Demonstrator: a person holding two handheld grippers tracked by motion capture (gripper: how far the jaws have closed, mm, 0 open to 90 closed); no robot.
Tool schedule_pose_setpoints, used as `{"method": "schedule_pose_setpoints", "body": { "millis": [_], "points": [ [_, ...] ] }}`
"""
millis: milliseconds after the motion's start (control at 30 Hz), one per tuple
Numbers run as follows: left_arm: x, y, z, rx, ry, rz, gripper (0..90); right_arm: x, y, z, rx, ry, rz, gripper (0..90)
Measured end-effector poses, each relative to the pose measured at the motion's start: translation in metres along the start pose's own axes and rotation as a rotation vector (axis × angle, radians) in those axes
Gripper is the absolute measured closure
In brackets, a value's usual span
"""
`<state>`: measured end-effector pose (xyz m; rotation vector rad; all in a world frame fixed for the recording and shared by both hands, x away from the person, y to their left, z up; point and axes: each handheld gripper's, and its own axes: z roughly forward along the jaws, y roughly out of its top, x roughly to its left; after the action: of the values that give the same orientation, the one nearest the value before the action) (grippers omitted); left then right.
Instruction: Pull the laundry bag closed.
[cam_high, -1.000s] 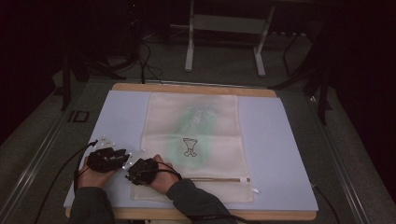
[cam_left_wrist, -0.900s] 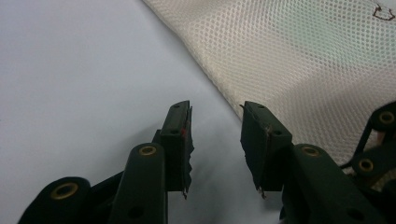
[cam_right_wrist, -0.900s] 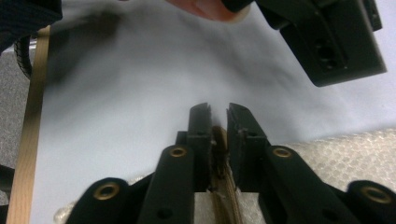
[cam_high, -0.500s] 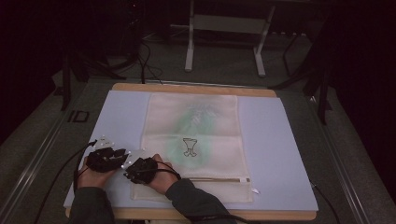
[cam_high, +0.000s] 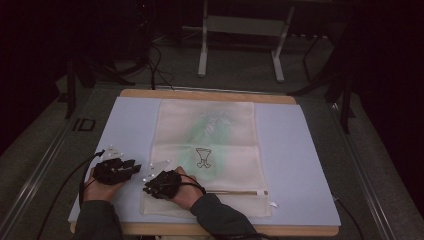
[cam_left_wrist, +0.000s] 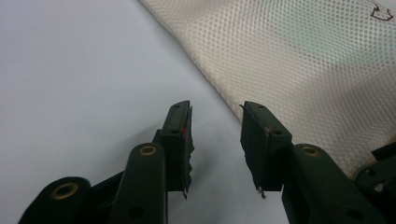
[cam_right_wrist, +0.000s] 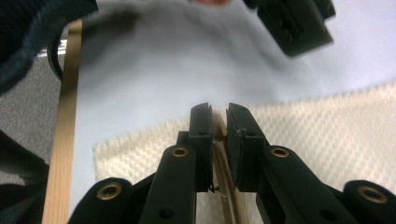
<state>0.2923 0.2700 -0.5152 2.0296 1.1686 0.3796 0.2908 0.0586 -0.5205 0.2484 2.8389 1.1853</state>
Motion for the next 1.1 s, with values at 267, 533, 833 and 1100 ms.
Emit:
{"method": "schedule_pose_setpoints", "body": {
  "millis": [267,533,833,1100],
  "points": [
    [-0.001,0.001,-0.002,-0.009,-0.015,0.005,63.3,-0.004,-0.011,0.001,0.016,0.024,0.029,77.7],
    [-0.004,0.001,-0.003,-0.014,-0.039,0.014,68.1,-0.006,-0.007,0.005,0.040,0.030,0.026,80.5],
    [-0.008,0.002,-0.004,-0.010,-0.082,0.032,72.9,-0.003,-0.001,0.007,0.058,0.018,0.002,81.3],
    [-0.013,0.002,-0.003,-0.001,-0.122,0.067,84.4,-0.003,-0.006,0.008,0.045,0.017,0.007,81.5]
  ]
}}
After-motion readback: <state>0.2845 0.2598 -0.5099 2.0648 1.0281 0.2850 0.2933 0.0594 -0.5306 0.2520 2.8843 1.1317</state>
